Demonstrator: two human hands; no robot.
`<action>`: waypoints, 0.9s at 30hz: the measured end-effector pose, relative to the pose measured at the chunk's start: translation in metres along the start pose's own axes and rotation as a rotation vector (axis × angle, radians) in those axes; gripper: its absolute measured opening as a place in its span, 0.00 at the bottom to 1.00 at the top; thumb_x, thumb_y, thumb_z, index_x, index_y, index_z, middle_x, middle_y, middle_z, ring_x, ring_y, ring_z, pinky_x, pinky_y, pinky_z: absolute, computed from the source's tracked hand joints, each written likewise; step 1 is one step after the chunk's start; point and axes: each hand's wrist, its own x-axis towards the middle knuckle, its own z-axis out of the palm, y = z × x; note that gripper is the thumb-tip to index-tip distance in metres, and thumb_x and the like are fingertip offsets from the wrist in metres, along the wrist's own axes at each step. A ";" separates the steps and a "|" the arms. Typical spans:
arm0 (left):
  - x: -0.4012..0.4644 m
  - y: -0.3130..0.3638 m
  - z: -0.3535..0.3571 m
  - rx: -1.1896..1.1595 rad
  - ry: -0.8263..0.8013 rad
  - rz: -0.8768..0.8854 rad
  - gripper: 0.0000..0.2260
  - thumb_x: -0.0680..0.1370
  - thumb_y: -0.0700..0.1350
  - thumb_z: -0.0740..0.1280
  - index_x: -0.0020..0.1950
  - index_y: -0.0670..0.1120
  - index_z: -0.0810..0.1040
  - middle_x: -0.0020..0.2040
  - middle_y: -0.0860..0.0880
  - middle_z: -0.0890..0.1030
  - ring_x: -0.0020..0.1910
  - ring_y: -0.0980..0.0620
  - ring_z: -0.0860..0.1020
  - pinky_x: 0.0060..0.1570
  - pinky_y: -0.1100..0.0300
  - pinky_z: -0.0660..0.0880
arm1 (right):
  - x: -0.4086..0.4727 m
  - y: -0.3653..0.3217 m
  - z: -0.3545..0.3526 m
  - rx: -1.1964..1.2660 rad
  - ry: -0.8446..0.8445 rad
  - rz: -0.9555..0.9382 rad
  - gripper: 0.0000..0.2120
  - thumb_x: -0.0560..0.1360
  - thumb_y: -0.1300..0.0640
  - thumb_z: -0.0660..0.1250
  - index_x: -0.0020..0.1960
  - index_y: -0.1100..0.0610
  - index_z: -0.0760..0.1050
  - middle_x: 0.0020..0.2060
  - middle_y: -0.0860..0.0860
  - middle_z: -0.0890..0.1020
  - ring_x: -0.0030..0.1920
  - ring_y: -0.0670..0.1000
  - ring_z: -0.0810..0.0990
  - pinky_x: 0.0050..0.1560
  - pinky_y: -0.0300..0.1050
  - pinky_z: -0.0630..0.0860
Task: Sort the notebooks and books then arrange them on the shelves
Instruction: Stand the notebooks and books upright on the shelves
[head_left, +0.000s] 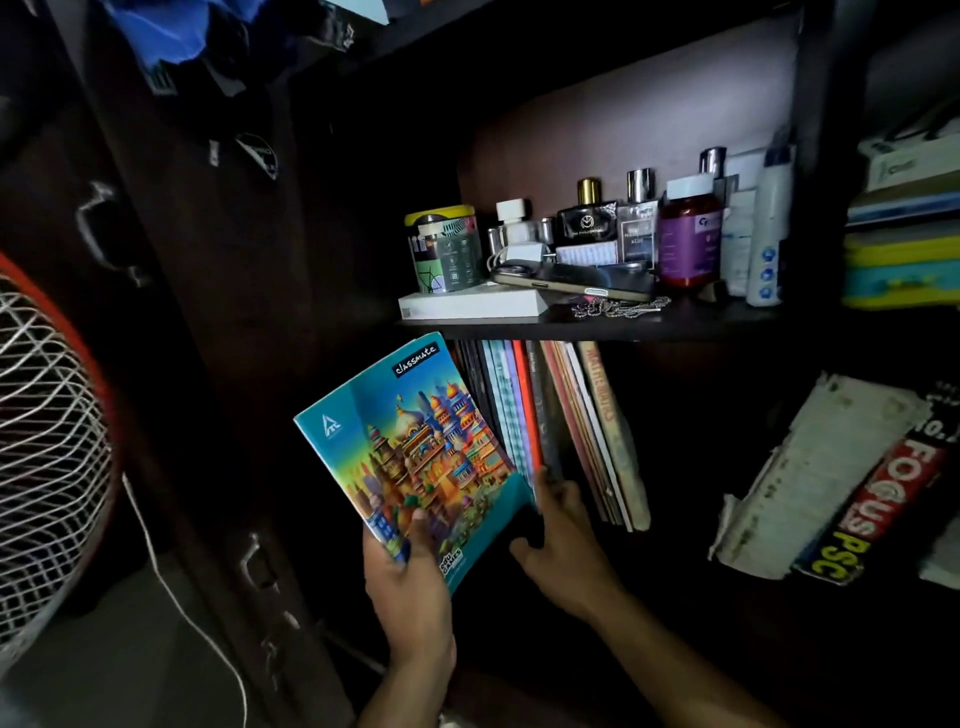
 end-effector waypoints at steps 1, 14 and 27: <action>-0.001 0.001 0.000 0.010 -0.003 0.001 0.14 0.82 0.47 0.67 0.68 0.54 0.75 0.57 0.57 0.83 0.56 0.55 0.82 0.54 0.52 0.79 | -0.001 0.001 -0.005 0.019 0.005 -0.009 0.43 0.78 0.54 0.68 0.82 0.46 0.45 0.73 0.47 0.58 0.73 0.49 0.63 0.72 0.45 0.67; -0.016 0.024 -0.007 0.037 -0.042 -0.006 0.14 0.81 0.42 0.67 0.67 0.51 0.77 0.56 0.54 0.84 0.55 0.52 0.83 0.53 0.48 0.82 | -0.004 -0.006 -0.018 0.114 0.072 0.063 0.37 0.81 0.51 0.64 0.82 0.45 0.46 0.60 0.49 0.79 0.54 0.50 0.80 0.48 0.44 0.78; -0.057 0.033 -0.017 0.322 -0.292 0.080 0.14 0.80 0.47 0.69 0.64 0.57 0.75 0.52 0.60 0.82 0.49 0.65 0.80 0.38 0.76 0.73 | -0.004 -0.008 -0.036 0.192 0.228 0.087 0.28 0.81 0.48 0.65 0.78 0.53 0.63 0.48 0.44 0.78 0.52 0.47 0.77 0.50 0.43 0.71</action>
